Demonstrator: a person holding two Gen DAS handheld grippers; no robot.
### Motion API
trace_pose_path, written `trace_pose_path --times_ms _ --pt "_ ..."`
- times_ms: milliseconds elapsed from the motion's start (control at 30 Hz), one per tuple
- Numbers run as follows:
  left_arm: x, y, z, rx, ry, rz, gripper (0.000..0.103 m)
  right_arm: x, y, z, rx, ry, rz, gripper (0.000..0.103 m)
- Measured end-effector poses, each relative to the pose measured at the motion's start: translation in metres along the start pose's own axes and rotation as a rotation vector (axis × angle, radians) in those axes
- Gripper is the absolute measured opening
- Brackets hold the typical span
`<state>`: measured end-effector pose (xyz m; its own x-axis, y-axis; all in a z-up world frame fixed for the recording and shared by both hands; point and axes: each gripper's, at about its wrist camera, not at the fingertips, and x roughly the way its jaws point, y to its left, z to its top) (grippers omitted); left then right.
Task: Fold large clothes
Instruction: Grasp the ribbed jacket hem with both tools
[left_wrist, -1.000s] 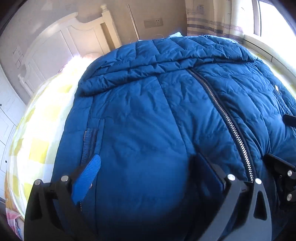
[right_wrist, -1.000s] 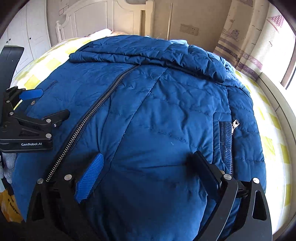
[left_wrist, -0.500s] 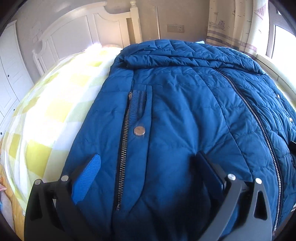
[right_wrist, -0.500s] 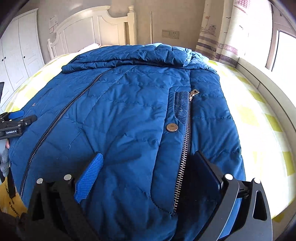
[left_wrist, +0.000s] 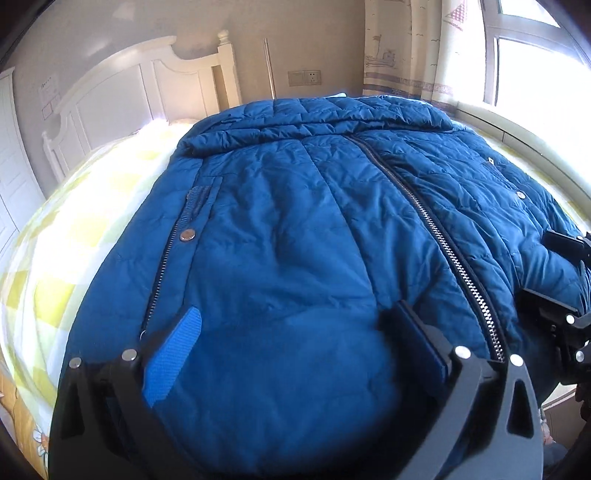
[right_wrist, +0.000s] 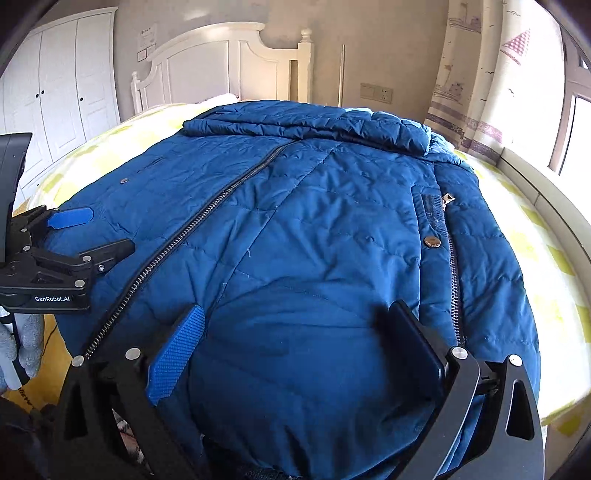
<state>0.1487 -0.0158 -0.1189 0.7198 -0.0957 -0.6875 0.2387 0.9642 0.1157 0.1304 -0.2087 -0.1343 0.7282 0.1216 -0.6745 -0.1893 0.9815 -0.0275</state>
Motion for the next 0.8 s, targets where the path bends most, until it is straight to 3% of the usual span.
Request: trace_pose_path --times_ms 133,200,333,433,533,800 --pt "-0.005 0.011 0.003 0.001 0.012 -0.013 0.101 -0.006 -0.003 0.002 -0.020 0.025 -0.008 0.095" --pt "-0.009 0.029 0.004 -0.034 0.009 0.014 0.101 -0.013 -0.011 -0.001 -0.021 0.023 0.005 0.095" --pt "-0.027 0.076 -0.001 -0.137 -0.028 0.068 0.101 -0.041 -0.046 -0.012 0.077 -0.026 -0.069 0.095" --pt "-0.015 0.099 -0.008 -0.148 0.027 0.121 0.101 -0.047 -0.069 -0.024 0.123 -0.019 -0.175 0.096" --pt "-0.003 0.113 -0.020 -0.214 0.022 0.047 0.101 -0.038 -0.088 -0.043 0.194 -0.031 -0.118 0.098" --pt "-0.017 0.114 -0.019 -0.183 0.020 0.089 0.101 -0.052 -0.092 -0.042 0.185 0.010 -0.154 0.098"
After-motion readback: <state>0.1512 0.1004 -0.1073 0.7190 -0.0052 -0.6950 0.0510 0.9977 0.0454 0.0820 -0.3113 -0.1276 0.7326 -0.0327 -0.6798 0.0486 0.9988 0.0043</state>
